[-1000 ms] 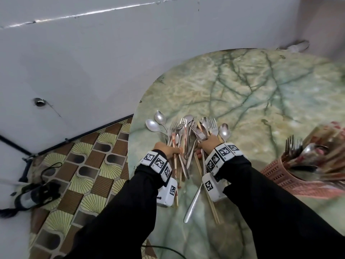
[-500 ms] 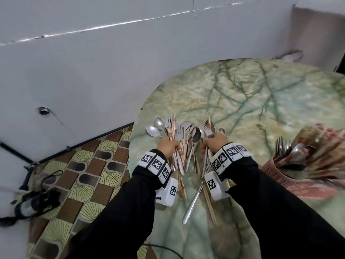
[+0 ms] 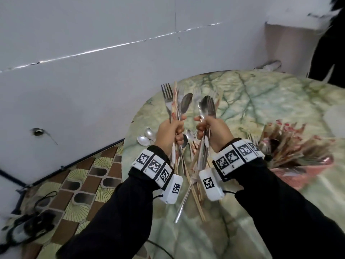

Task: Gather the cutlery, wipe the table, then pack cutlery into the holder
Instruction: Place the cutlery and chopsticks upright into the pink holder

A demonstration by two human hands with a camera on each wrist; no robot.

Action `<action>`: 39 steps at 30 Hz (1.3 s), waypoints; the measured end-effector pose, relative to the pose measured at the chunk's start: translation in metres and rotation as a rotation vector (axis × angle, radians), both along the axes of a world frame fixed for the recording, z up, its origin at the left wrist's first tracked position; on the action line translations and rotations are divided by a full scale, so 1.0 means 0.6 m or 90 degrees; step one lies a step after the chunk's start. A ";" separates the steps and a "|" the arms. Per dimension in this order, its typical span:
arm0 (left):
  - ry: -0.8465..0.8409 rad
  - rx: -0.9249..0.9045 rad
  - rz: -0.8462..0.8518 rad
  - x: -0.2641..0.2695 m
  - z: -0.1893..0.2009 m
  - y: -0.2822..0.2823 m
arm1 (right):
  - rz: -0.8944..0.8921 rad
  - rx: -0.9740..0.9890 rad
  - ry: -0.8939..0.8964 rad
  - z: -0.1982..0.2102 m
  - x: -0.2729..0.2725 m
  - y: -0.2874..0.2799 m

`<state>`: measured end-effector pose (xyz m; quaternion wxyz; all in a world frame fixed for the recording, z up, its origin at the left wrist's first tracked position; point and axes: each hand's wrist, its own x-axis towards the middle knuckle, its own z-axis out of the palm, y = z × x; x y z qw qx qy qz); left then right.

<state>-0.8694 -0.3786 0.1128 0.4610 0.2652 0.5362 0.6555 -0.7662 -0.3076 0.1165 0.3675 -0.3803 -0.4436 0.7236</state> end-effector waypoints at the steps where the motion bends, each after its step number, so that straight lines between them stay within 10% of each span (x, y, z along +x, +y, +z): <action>1: -0.039 0.026 -0.009 0.011 0.011 0.000 | 0.001 0.012 0.016 0.013 0.010 -0.008; 21: 0.031 0.240 -0.171 0.339 0.125 0.040 | -0.152 0.140 0.274 0.164 0.402 0.027; 39: 0.283 0.173 -0.112 0.494 0.092 0.084 | -0.208 0.335 0.128 0.042 0.493 0.152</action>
